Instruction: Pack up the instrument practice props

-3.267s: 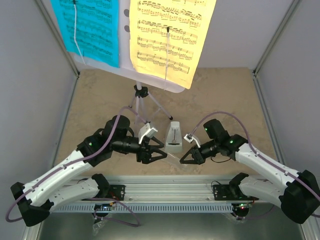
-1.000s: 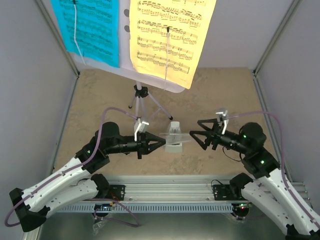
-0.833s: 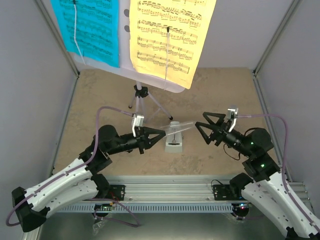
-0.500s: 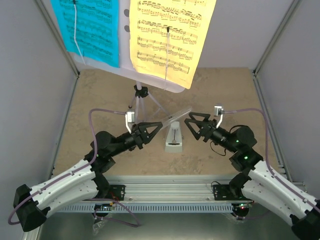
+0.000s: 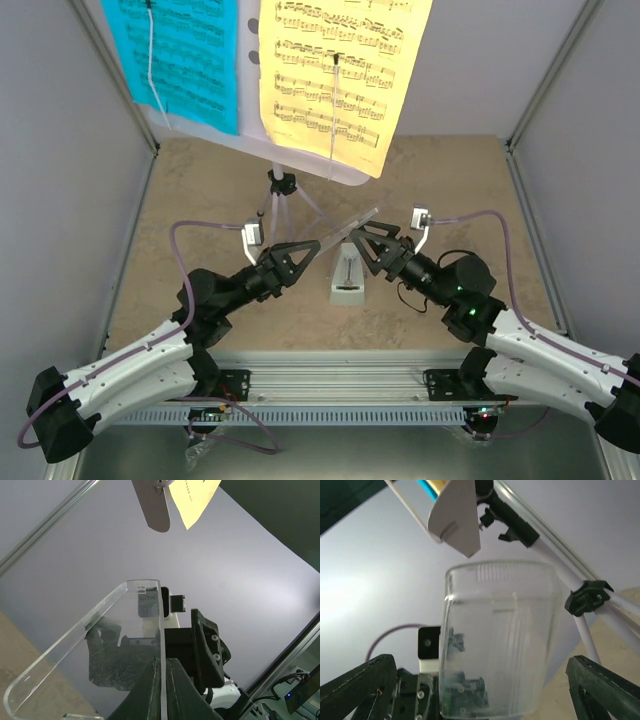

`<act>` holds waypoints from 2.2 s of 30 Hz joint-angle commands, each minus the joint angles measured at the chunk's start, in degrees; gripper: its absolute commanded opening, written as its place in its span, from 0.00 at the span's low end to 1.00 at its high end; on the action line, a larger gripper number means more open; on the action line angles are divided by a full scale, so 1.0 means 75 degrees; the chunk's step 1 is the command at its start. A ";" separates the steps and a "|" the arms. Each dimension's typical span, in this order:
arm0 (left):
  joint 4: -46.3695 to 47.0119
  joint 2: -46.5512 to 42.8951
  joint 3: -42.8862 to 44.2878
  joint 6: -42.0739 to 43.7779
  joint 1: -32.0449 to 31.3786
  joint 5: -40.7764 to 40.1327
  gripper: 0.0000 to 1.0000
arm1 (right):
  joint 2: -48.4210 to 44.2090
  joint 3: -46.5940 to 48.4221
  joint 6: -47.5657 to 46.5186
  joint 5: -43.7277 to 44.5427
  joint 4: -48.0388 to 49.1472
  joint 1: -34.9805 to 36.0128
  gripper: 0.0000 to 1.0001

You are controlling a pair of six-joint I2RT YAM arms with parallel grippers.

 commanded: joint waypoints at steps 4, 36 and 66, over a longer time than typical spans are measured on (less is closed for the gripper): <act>0.0652 -0.0063 0.0028 -0.0067 -0.0028 -0.0008 0.00 | 0.0280 0.0653 -0.0332 0.0744 0.0468 0.0179 0.78; 0.0197 0.0231 0.0066 0.0076 -0.0028 0.0224 0.58 | -0.0314 0.0155 -0.1645 0.1435 -0.0623 0.0456 0.46; 0.1278 0.4642 -0.1777 0.0741 -0.0107 -0.0444 0.81 | -0.4325 -0.1334 -0.3091 0.4481 -0.6902 0.0449 0.47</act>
